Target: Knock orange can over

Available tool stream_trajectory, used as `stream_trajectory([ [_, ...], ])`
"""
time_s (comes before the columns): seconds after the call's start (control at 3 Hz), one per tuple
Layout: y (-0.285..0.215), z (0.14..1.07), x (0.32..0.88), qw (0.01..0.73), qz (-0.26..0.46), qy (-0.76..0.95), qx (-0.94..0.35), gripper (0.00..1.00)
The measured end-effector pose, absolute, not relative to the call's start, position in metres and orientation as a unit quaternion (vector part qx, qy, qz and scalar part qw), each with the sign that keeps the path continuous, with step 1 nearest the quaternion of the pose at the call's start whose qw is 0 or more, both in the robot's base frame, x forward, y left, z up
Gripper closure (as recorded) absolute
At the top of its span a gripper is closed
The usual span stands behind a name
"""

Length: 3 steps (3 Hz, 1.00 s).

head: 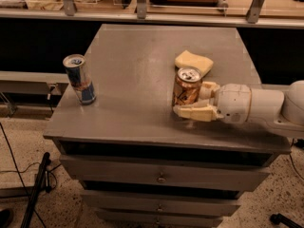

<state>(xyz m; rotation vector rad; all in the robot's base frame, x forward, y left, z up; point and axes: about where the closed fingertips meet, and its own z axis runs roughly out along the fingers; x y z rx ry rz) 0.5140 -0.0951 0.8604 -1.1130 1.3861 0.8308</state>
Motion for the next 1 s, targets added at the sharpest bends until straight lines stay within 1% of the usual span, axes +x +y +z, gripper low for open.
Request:
stream_trajectory([
  [0.33,-0.104,0.879,0.527,0.557,0.340,0.595,-0.469,0.77],
  [0.67,-0.115,0.899,0.541,0.543,0.313,0.608,-0.486,0.77],
  [1.0,-0.125,0.913,0.557,0.505,0.279,0.628,-0.522,0.76],
])
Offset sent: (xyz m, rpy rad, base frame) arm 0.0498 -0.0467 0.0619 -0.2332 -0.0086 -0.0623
